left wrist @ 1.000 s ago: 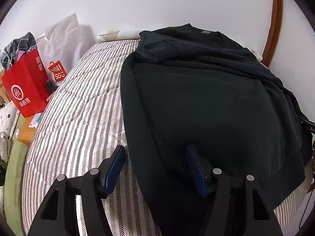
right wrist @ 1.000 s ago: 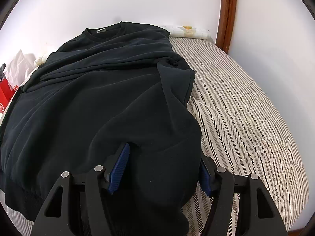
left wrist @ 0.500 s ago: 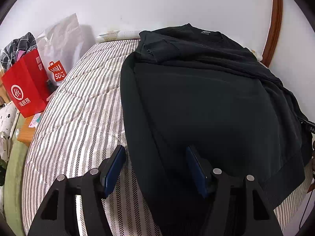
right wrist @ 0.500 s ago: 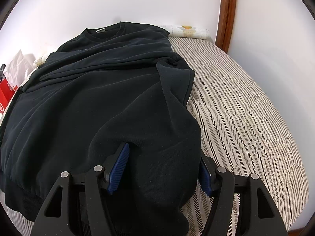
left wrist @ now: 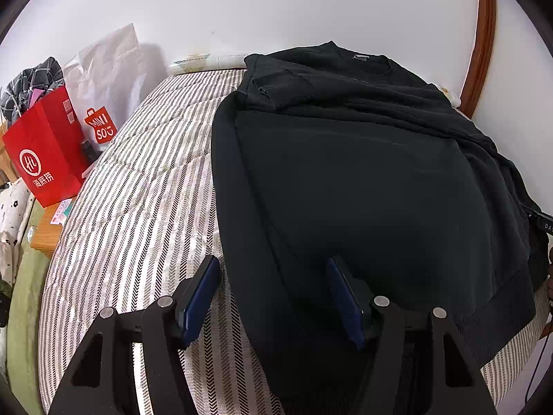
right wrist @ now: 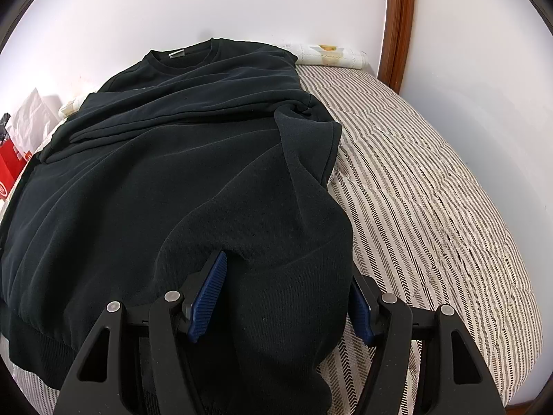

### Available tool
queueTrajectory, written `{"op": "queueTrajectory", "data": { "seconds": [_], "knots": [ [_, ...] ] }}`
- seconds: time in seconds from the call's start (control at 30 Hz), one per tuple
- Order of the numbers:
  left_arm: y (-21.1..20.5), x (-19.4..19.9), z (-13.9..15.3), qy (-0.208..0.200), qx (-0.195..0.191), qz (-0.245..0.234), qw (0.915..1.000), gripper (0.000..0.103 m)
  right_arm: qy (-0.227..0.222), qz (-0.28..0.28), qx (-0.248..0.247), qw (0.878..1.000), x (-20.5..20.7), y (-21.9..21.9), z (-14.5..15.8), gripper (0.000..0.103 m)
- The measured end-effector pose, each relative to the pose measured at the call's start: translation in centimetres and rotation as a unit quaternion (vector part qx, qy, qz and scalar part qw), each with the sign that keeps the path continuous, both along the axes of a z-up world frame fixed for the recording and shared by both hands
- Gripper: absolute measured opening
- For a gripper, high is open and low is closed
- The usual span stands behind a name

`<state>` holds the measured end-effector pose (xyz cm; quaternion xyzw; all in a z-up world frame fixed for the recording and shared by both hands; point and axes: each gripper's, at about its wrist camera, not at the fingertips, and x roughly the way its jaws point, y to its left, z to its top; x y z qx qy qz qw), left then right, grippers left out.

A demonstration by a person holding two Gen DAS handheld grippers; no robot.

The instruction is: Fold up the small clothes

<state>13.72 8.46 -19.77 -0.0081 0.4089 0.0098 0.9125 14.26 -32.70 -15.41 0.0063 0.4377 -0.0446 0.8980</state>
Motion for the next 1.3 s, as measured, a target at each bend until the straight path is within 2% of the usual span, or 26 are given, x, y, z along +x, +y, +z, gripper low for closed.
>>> {"op": "queueTrajectory", "data": {
  "seconds": [1.0,1.1,1.2,1.3],
  "knots": [
    [0.4,0.1,0.0,0.001,-0.007,0.0,1.0,0.061,0.001,0.006,0.006,1.0,0.1,-0.5,0.0,0.064],
    [0.9,-0.2,0.3,0.008,-0.031,0.005,0.9995,0.059,0.003,0.013,0.004,1.0,-0.1,-0.4,0.0,0.064],
    [0.6,-0.6,0.4,0.024,-0.023,-0.005,0.9995,0.047,0.003,0.018,0.015,1.0,-0.4,-0.4,0.0,0.059],
    [0.5,-1.0,0.4,0.024,-0.02,-0.004,0.9995,0.034,-0.002,0.037,0.015,0.999,-1.1,0.2,0.1,0.04]
  ]
}}
